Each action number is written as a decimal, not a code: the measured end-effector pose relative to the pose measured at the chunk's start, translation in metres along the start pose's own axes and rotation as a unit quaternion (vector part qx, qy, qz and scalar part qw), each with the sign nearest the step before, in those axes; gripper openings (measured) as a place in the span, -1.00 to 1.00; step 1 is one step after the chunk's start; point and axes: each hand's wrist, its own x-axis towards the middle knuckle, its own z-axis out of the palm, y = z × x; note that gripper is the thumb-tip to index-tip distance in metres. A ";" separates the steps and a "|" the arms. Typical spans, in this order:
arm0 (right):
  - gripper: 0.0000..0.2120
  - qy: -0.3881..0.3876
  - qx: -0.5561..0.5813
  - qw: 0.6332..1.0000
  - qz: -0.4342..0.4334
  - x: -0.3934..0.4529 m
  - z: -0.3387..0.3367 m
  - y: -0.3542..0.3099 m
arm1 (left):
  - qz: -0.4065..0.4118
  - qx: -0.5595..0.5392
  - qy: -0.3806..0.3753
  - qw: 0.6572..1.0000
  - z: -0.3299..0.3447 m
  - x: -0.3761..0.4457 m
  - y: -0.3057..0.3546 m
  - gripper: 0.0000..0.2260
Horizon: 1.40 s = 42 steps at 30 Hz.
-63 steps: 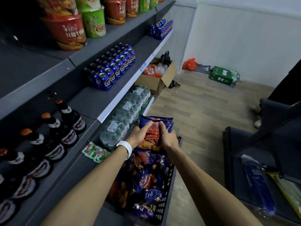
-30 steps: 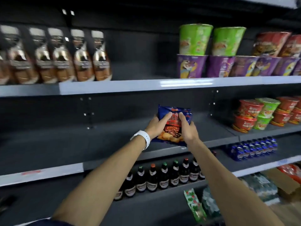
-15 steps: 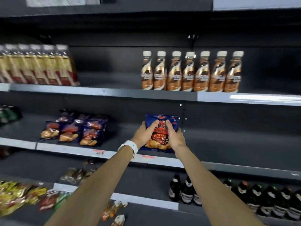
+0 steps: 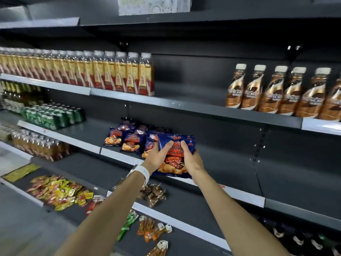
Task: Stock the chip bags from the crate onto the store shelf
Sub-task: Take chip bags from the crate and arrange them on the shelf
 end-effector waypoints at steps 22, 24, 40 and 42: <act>-0.31 -0.046 0.051 0.995 -0.071 0.156 0.065 0.013 | -0.026 0.054 -0.044 0.997 -0.022 0.183 -0.035 -0.21; -0.26 -0.036 0.056 0.996 -0.067 0.161 0.070 0.015 | -0.024 0.054 -0.052 0.997 -0.023 0.193 -0.037 -0.20; -0.62 0.119 0.096 0.988 -0.030 0.191 0.086 0.000 | 0.060 0.042 -0.236 0.969 -0.035 0.262 -0.037 -0.38; -0.59 0.139 0.104 0.984 -0.034 0.195 0.084 -0.001 | 0.080 0.067 -0.248 0.963 -0.033 0.268 -0.031 -0.39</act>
